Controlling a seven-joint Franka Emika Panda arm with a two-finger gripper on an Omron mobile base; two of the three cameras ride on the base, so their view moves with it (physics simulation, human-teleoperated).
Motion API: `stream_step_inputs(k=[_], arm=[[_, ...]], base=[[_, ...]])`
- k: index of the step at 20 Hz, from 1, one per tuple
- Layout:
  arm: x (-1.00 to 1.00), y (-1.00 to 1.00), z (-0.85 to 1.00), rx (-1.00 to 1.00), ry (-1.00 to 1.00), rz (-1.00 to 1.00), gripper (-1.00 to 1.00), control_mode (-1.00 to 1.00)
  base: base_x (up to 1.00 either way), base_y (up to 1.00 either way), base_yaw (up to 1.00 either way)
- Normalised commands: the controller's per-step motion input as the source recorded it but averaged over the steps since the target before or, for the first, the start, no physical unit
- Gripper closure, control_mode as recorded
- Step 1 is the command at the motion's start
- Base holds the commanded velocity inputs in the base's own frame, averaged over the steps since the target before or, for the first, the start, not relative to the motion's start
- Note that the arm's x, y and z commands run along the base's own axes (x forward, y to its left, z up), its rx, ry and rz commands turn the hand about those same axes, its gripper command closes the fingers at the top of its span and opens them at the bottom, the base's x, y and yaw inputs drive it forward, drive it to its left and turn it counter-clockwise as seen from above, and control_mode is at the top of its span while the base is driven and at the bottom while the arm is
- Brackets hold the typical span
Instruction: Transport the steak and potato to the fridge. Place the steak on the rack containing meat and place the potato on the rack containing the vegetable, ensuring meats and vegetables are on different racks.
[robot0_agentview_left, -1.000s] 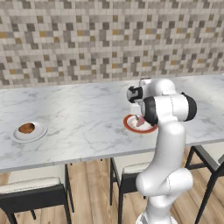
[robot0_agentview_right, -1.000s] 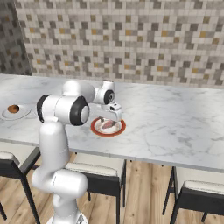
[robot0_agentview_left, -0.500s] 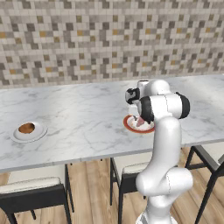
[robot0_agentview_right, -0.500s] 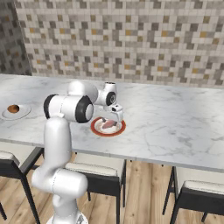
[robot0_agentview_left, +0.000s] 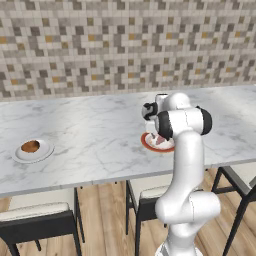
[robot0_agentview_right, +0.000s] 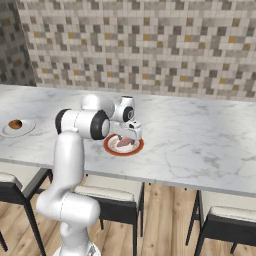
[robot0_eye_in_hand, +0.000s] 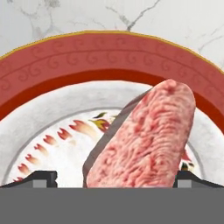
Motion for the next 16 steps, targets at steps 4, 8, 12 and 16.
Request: stream_step_inputs(k=[4, 8, 12, 16], arm=[[0.00, 0.00, -0.13, 0.01, 0.00, 0.00, -1.00, -1.00], [-0.01, 0.01, -0.17, 0.00, 0.02, 0.00, 1.00, -1.00], [-0.02, 0.00, -0.26, 0.02, 0.06, 0.00, 1.00, -1.00], [-0.19, 0.00, -0.16, 0.00, 0.02, 0.00, 1.00, -1.00]], base=[[0.00, 0.00, 0.00], [0.00, 0.00, 0.00], [0.00, 0.00, 0.00], [0.00, 0.00, 0.00]])
